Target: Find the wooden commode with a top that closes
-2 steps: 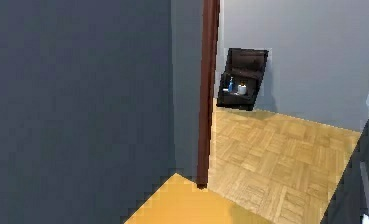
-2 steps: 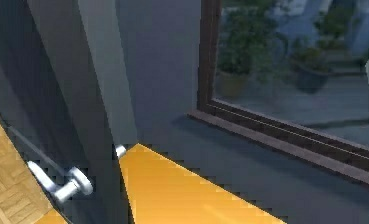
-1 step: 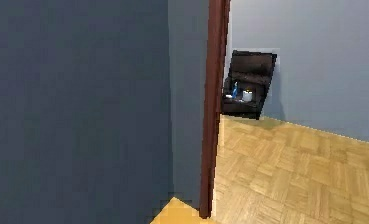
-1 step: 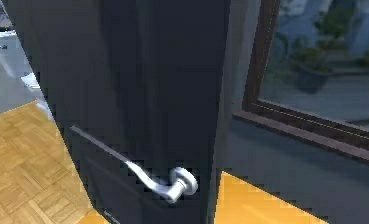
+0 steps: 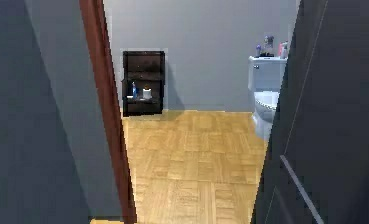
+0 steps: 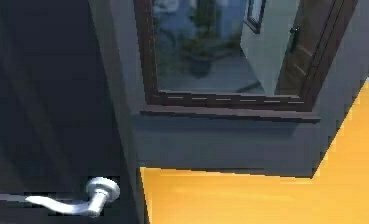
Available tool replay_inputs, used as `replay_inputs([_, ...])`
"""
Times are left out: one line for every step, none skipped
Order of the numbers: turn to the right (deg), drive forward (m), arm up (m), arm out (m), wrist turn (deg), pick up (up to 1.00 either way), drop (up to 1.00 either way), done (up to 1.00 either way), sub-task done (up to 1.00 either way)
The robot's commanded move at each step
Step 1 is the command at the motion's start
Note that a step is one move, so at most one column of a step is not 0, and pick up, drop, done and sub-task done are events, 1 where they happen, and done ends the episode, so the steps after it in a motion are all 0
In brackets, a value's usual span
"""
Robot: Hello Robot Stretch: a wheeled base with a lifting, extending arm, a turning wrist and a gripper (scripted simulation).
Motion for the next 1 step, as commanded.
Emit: replay_inputs([0.0,1.00,0.00,0.00,0.0,0.00,0.00,0.00,0.00])
